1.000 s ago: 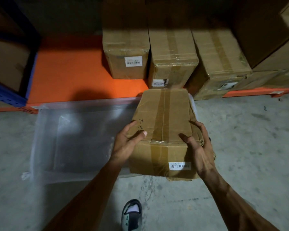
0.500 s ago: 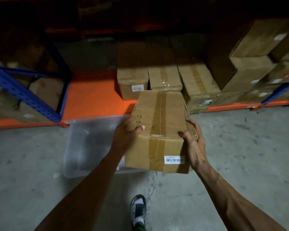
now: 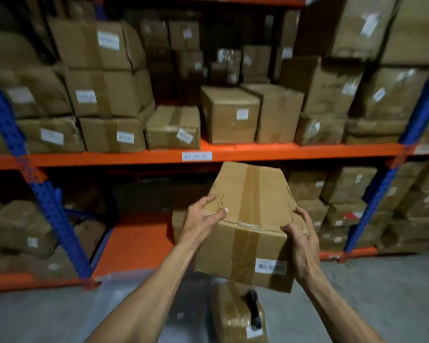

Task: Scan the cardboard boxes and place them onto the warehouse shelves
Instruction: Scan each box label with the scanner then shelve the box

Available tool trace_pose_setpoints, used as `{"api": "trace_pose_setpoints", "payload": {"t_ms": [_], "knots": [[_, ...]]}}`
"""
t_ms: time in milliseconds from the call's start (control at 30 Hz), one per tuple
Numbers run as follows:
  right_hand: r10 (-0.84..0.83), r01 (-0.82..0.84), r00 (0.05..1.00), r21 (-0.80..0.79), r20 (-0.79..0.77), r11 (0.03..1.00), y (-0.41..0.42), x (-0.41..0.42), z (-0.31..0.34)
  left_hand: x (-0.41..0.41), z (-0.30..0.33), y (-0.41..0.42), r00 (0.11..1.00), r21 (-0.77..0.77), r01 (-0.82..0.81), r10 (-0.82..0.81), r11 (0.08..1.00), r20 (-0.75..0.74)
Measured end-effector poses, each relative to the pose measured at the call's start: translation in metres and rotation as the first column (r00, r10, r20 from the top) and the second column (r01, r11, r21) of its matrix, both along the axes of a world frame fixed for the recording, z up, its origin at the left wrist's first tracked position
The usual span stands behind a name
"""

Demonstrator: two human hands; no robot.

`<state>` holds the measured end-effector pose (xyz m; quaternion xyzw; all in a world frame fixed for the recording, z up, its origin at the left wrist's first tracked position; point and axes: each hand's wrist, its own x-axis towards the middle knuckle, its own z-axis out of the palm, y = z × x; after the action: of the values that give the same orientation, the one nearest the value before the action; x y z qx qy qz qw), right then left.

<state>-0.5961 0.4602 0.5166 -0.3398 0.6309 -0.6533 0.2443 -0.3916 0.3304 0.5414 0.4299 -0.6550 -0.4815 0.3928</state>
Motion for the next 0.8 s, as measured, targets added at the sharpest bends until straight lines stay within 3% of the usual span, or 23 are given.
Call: {"api": "trace_pose_setpoints", "payload": {"t_ms": [200, 400, 600, 800], "knots": [[-0.013, -0.007, 0.993, -0.178, -0.115, 0.984, 0.005, -0.001, 0.096, 0.01, 0.104, 0.012, 0.998, -0.189, -0.027, 0.017, 0.982, -0.055], [0.039, -0.085, 0.987, -0.299, -0.158, 0.951, -0.052, 0.014, 0.172, 0.033, 0.187, -0.026, 0.993, -0.319, -0.089, 0.058, 0.944, -0.106], [0.142, -0.204, 0.971, -0.353, -0.192, 0.913, -0.161, 0.034, 0.227, 0.058, 0.23, -0.112, 0.975, -0.382, -0.207, 0.157, 0.9, -0.158], [0.192, -0.235, 0.969, -0.351, -0.152, 0.907, -0.314, 0.055, 0.251, 0.079, 0.258, -0.248, 0.953, -0.393, -0.294, 0.233, 0.871, -0.195]]}}
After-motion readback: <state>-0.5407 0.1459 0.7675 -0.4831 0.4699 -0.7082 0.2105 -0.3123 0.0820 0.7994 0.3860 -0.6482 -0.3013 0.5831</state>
